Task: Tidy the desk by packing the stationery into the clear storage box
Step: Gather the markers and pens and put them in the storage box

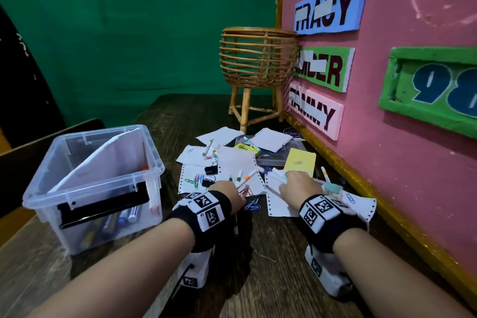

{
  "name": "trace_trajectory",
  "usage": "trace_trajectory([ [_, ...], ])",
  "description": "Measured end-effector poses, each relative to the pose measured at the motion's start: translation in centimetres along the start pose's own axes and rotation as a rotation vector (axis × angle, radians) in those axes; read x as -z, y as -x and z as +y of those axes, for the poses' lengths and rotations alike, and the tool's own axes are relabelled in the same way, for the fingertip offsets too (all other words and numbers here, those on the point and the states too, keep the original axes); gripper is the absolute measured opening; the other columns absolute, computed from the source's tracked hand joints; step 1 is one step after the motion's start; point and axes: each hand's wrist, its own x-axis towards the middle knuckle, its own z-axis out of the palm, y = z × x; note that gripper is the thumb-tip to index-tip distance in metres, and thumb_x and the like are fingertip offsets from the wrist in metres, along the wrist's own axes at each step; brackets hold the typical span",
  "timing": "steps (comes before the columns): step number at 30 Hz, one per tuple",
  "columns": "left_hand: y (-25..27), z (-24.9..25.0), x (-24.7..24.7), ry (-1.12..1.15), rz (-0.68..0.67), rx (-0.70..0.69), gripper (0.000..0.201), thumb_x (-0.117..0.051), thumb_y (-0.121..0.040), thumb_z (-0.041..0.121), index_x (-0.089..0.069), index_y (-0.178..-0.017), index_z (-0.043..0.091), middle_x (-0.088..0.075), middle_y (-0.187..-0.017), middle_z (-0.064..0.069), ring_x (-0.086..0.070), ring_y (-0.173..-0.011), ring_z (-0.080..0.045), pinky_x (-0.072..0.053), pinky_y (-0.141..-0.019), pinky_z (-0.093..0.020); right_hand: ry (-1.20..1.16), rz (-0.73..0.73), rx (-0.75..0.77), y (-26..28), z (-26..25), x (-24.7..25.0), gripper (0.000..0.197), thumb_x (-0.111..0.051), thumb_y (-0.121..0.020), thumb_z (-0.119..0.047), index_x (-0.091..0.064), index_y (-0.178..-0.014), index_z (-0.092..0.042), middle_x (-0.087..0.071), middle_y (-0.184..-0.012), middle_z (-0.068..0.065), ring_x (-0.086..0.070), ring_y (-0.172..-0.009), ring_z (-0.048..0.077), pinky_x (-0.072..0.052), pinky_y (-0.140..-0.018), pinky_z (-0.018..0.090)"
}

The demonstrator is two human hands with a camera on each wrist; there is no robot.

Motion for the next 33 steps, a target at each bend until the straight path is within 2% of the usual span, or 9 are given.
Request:
trace_trajectory([
  [3,-0.1,0.0,0.3,0.082,0.11,0.044,0.045,-0.04,-0.096,0.037,-0.056,-0.117,0.0,-0.059,-0.102,-0.013,-0.056,-0.09,-0.023,-0.049,-0.072,-0.026,-0.032,0.19,-0.026,-0.5,0.8,0.6,0.025,-0.041,-0.093,-0.012,-0.051,-0.115,-0.004,-0.051,-0.116,0.015,-0.055,-0.104,0.032,-0.044,-0.073,0.036],
  [8,-0.5,0.2,0.4,0.249,0.2,0.057,0.029,-0.041,-0.095,0.02,-0.05,-0.115,0.001,-0.06,-0.116,-0.017,-0.059,-0.105,-0.031,-0.046,-0.08,-0.034,-0.073,0.274,-0.199,-1.8,5.6,2.1,0.03,-0.045,-0.088,-0.003,-0.053,-0.117,-0.006,-0.053,-0.119,0.016,-0.055,-0.108,0.034,-0.046,-0.077,0.039],
  [11,-0.7,0.3,0.2,0.275,0.242,0.028,0.026,-0.037,-0.096,0.021,-0.046,-0.112,0.004,-0.061,-0.111,-0.016,-0.06,-0.099,-0.032,-0.042,-0.071,-0.033,-0.169,0.192,-0.267,-2.2,8.9,2.8,0.033,-0.045,-0.087,0.004,-0.055,-0.119,0.002,-0.056,-0.12,0.026,-0.055,-0.108,0.039,-0.043,-0.086,0.038],
  [13,-1.0,0.5,0.2,0.269,0.259,-0.009,0.024,-0.036,-0.096,0.022,-0.045,-0.11,0.005,-0.062,-0.107,-0.016,-0.061,-0.095,-0.032,-0.042,-0.069,-0.033,-0.231,0.126,-0.256,-2.3,10.3,2.8,0.039,-0.045,-0.084,0.008,-0.059,-0.118,-0.003,-0.061,-0.113,0.025,-0.057,-0.096,0.035,-0.042,-0.078,0.034],
  [17,-1.6,0.9,0.2,0.237,0.288,-0.081,0.023,-0.035,-0.096,0.023,-0.045,-0.106,0.005,-0.063,-0.103,-0.016,-0.06,-0.089,-0.033,-0.042,-0.066,-0.035,-0.357,-0.039,-0.256,-2.6,10.4,2.1,0.03,-0.051,-0.084,0.002,-0.067,-0.102,-0.017,-0.056,-0.07,0.007,-0.051,-0.066,0.024,-0.039,-0.061,0.027],
  [21,-1.9,1.3,0.4,0.277,0.335,-0.125,0.016,-0.035,-0.095,0.024,-0.042,-0.093,0.009,-0.063,-0.095,-0.017,-0.06,-0.084,-0.034,-0.041,-0.064,-0.034,-0.134,-0.261,-0.209,-3.1,9.5,1.6,0.027,-0.048,-0.093,-0.019,-0.062,-0.115,-0.012,-0.063,-0.109,0.012,-0.055,-0.088,0.025,-0.038,-0.062,0.024],
  [24,-1.9,1.5,0.8,0.289,0.358,-0.14,0.013,-0.036,-0.095,0.024,-0.037,-0.089,0.012,-0.059,-0.086,-0.015,-0.056,-0.079,-0.033,-0.041,-0.064,-0.035,-0.128,-0.225,-0.212,-3.1,9.2,1.5,0.014,-0.051,-0.089,-0.012,-0.061,-0.08,-0.009,-0.055,-0.07,0.007,-0.049,-0.064,0.022,-0.031,-0.047,0.024],
  [26,-1.7,1.6,0.8,0.291,0.367,-0.143,0.013,-0.036,-0.095,0.024,-0.037,-0.089,0.013,-0.052,-0.08,-0.01,-0.05,-0.072,-0.028,-0.039,-0.062,-0.033,-0.125,-0.167,-0.272,-3.1,9.3,1.5,0.027,-0.058,-0.086,-0.014,-0.051,-0.061,-0.009,-0.045,-0.058,0.005,-0.047,-0.06,0.022,-0.028,-0.045,0.025],
  [33,-2.0,1.5,0.7,0.32,0.364,-0.163,0.016,-0.039,-0.094,0.025,-0.047,-0.095,0.011,-0.052,-0.08,-0.008,-0.05,-0.072,-0.025,-0.041,-0.063,-0.032,0.065,-0.285,-0.31,-2.2,8.5,1.8,0.044,-0.051,-0.091,-0.022,-0.034,-0.052,-0.01,-0.031,-0.053,0.004,-0.029,-0.047,0.015,-0.02,-0.043,0.023],
])
